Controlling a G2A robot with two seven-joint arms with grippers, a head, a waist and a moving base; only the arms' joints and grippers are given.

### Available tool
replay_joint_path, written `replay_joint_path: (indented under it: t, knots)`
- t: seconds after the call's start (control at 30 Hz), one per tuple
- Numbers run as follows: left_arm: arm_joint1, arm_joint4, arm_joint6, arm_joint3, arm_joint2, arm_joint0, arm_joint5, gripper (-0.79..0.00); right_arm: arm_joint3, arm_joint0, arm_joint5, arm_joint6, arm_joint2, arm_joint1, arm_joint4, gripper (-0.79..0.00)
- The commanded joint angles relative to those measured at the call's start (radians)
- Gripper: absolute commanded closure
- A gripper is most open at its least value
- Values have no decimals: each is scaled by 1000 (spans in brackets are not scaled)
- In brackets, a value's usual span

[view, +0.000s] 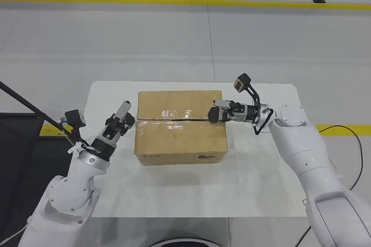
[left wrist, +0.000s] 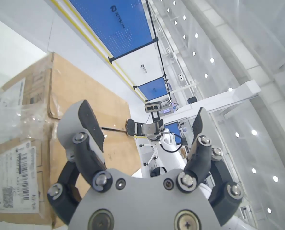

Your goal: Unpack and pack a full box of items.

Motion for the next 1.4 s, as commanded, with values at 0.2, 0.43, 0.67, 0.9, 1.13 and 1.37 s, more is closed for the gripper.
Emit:
replay_joint_path:
  t: [0.2, 0.43, 0.67, 0.9, 1.13, 1.37]
  knots:
    - [-3, -75, 32, -3, -63, 41, 1, -785, -1, 0, -1, 0, 0, 0, 0, -785]
    - [-3, -75, 32, -3, -63, 41, 1, -785, -1, 0, -1, 0, 0, 0, 0, -785]
    - [-10, -109, 67, 47, -69, 96, -39, -785, -1, 0, -1, 0, 0, 0, 0, -785]
    - [-21, -239, 35, 125, -58, 182, -107, -785, -1, 0, -1, 0, 0, 0, 0, -785]
    - [-31, -282, 32, 257, -17, 118, -58, -785, -1, 0, -1, 0, 0, 0, 0, -785]
    - [-46, -293, 63, 415, 52, -48, -8, -785, -1, 0, -1, 0, 0, 0, 0, -785]
